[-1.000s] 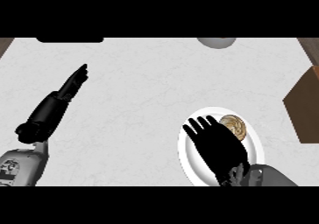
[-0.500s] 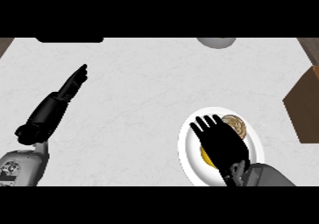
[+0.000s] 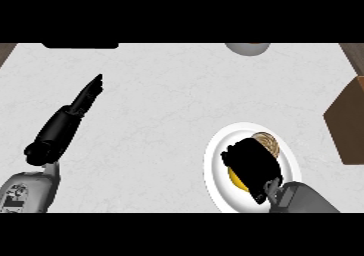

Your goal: Pick the lemon from the plate and place it in the cardboard box

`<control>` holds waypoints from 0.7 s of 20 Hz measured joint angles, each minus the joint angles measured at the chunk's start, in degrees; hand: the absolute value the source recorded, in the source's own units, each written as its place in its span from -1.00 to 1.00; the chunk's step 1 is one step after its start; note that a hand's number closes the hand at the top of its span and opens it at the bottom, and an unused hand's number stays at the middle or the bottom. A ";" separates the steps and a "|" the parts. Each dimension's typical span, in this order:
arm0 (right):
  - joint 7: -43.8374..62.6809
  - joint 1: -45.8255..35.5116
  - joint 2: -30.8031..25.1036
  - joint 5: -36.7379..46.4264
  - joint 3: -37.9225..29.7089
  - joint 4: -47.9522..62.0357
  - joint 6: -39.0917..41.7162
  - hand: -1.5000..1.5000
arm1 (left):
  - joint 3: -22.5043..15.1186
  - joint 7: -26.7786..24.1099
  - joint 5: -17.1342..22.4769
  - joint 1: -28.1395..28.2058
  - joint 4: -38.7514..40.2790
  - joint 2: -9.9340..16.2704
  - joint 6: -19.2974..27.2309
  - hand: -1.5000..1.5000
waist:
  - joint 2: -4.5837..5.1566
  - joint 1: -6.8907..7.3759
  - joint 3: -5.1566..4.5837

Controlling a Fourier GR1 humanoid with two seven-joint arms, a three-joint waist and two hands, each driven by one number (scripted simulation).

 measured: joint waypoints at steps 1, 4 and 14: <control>-1.41 -0.47 -0.06 0.69 -0.23 0.38 -0.76 1.00 | 0.09 -0.55 -0.25 0.06 0.49 -0.11 -0.05 0.00 | 0.02 -0.02 0.01; -4.33 0.18 0.19 4.22 0.67 1.14 -5.47 1.00 | 0.49 -0.57 -0.31 0.73 -0.25 -0.22 -0.50 0.00 | -0.09 -0.02 -0.06; -32.38 15.68 -16.15 0.80 10.96 -18.58 -21.48 1.00 | 2.63 -0.24 0.53 1.79 -0.52 0.79 -0.67 0.00 | -0.62 -2.58 0.21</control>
